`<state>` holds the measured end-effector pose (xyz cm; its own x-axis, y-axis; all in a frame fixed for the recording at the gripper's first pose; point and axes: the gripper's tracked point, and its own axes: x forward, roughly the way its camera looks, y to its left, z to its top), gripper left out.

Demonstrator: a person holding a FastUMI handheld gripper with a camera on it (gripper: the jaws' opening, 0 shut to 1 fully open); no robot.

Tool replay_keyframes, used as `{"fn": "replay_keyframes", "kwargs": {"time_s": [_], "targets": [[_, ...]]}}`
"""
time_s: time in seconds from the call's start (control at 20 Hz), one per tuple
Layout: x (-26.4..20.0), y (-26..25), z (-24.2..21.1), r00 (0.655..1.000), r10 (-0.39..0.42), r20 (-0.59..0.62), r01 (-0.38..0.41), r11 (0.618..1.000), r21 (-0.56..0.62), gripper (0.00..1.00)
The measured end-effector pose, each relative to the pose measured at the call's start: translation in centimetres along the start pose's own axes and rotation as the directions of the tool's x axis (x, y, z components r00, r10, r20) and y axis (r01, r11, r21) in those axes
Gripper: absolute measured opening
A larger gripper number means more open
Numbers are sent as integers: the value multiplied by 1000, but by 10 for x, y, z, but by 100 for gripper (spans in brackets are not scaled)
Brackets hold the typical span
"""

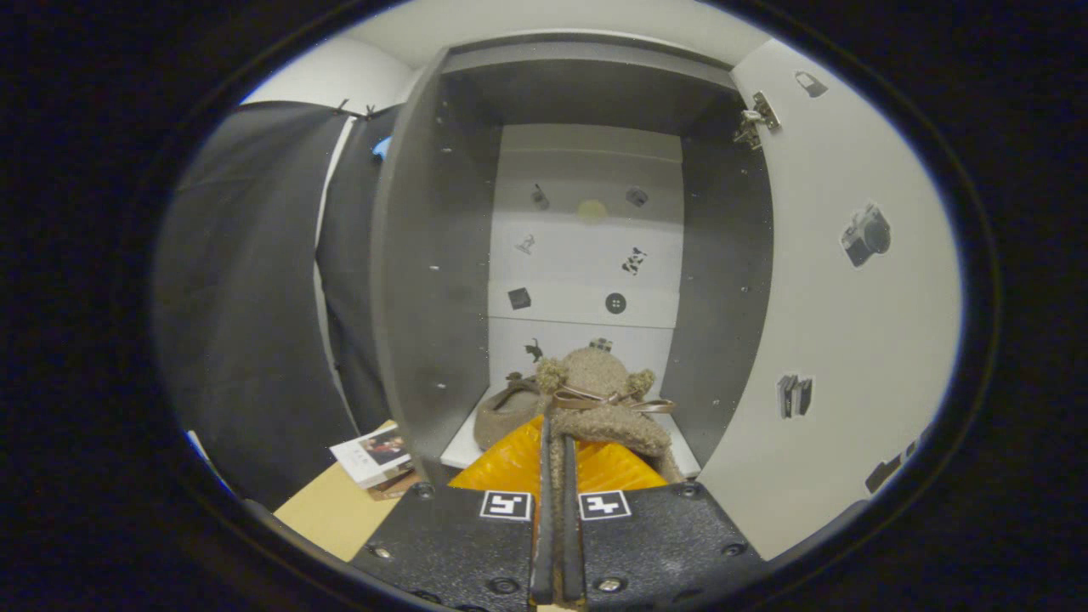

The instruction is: Open the shoe cabinet door, grab the shoes and put them into the shoe cabinet, then close the shoe cabinet door.

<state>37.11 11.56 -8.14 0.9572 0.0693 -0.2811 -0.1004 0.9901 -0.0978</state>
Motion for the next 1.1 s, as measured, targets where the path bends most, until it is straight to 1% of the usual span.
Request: {"fn": "replay_keyframes", "kwargs": {"time_s": [0.1, 0.3, 0.4, 0.6, 0.65, 0.75, 0.85, 0.95, 1.0, 1.05, 1.1], "targets": [[31, -10, -7, 999, -30, -26, 31, 999, 12, 7], [87, -24, -16, 998, -18, -66, 21, 999, 44, 7], [113, -32, -17, 997, -34, -75, 35, 999, 13, 7], [149, -53, -15, 992, -118, -42, 115, 991, -66, 7], [157, -55, -18, 991, -127, -40, 124, 989, -76, 8], [172, -52, -20, 993, -114, -29, 112, 991, -75, 8], [187, -46, -22, 996, -94, -13, 93, 994, -56, 10], [202, -44, -27, 994, -105, -12, 104, 993, -56, 12], [208, -43, -32, 994, -104, -23, 102, 993, -56, 17], [215, -42, -38, 994, -105, -40, 102, 993, -58, 19], [219, -45, -43, 992, -114, -52, 112, 992, -54, 27]]}}
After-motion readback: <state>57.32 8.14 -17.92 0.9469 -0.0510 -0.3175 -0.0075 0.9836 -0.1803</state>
